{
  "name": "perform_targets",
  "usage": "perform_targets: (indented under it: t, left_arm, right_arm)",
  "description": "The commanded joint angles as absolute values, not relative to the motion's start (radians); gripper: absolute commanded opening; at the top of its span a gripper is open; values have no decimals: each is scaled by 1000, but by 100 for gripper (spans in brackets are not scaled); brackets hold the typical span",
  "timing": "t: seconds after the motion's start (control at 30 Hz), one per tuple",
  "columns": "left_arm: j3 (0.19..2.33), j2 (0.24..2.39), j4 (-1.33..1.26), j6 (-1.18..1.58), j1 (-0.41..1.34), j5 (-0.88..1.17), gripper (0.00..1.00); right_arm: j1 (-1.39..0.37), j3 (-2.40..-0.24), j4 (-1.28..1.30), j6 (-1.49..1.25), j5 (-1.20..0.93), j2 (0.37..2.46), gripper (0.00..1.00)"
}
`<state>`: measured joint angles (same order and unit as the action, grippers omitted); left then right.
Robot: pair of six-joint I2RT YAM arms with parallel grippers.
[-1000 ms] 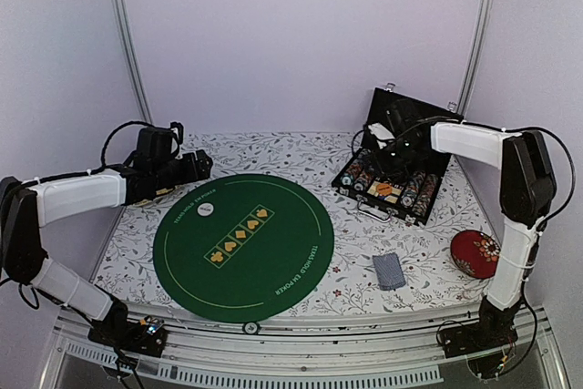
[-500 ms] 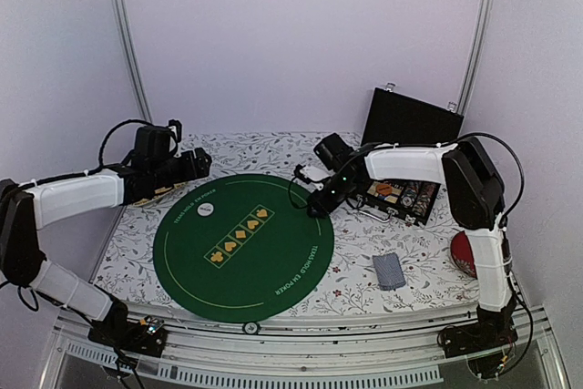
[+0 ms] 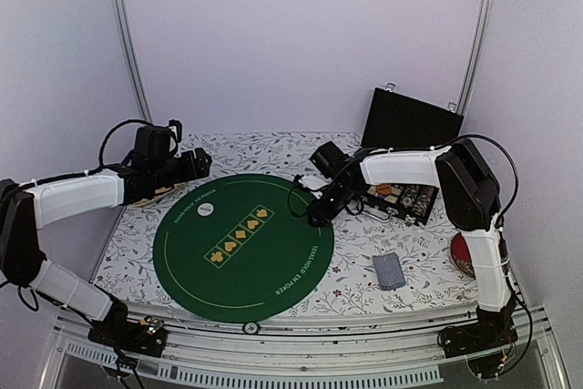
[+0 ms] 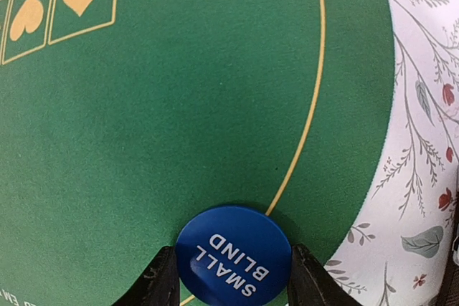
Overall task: Distribute texas hold em gaming equipment
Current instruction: Place the small blind button in the small blind area.
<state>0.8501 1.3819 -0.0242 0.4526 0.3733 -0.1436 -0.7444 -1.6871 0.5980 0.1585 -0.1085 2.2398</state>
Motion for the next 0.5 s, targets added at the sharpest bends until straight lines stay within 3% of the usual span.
perform_targets:
  t: [0.0,0.07,0.3,0.47]
  left_arm:
    - [845,1382,-33,436,380,-145,87]
    - [845,1381,-30,434,380,-148,87]
    - [849,1377,-26,433,380,-144,87]
    - [840,1371,-27,438,381,-147,87]
  right_arm:
    - [-758,-1654,653,166,-119,2207,65]
    - [-757,-1652,656,171,-136,2175,99]
    - [-658,-1629,567,139,-114,1941,99]
    - [-468,-1664,688,9,39,1968,98]
